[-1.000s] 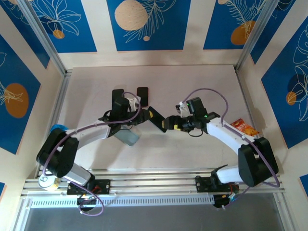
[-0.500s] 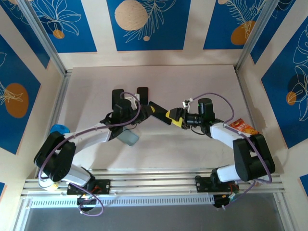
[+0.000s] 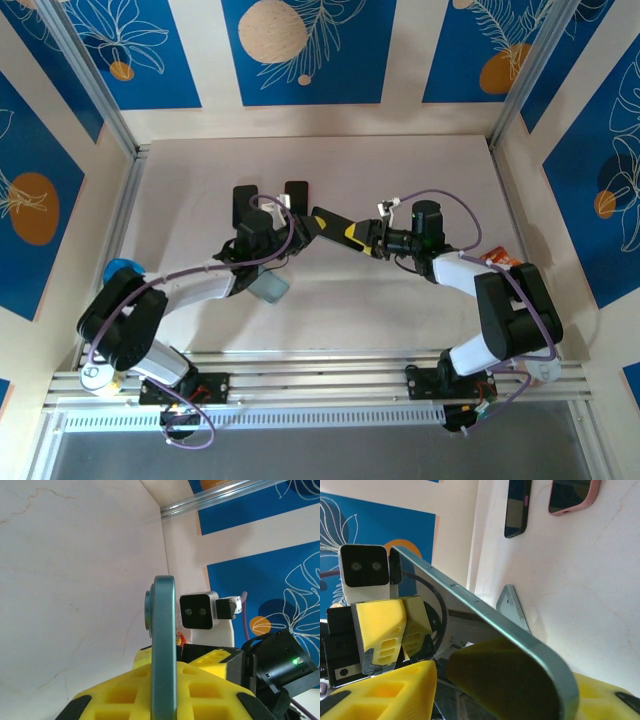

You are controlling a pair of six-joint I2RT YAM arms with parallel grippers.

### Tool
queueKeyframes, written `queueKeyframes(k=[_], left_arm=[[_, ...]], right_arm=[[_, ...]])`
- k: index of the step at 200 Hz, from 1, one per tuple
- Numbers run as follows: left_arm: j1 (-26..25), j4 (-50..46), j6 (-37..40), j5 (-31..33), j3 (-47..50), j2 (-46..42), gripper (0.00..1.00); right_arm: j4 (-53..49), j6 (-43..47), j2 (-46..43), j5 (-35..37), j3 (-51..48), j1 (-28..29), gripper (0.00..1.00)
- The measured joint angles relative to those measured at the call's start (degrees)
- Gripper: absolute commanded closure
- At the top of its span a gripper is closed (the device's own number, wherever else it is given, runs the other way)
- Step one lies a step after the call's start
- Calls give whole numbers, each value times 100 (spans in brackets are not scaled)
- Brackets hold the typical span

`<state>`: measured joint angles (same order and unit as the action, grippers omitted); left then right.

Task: Put the phone into the phone case

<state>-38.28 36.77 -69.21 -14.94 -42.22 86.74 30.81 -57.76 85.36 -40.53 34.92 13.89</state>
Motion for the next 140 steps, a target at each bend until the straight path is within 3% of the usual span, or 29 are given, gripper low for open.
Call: queueKeyframes(k=[39, 58, 119, 140], left_arm=[[31, 72, -87, 0, 0, 59, 100], [44, 79, -144, -15, -2, 85, 87], [31, 48, -24, -155, -2, 227, 73], [13, 7, 98, -181, -4, 227, 65]], right_arm=[[101, -186, 0, -50, 0, -87, 76], [111, -256, -22, -90, 0, -125, 80], [-968, 125, -678, 136, 85, -142, 100], [-1307, 262, -841, 155, 162, -138, 100]])
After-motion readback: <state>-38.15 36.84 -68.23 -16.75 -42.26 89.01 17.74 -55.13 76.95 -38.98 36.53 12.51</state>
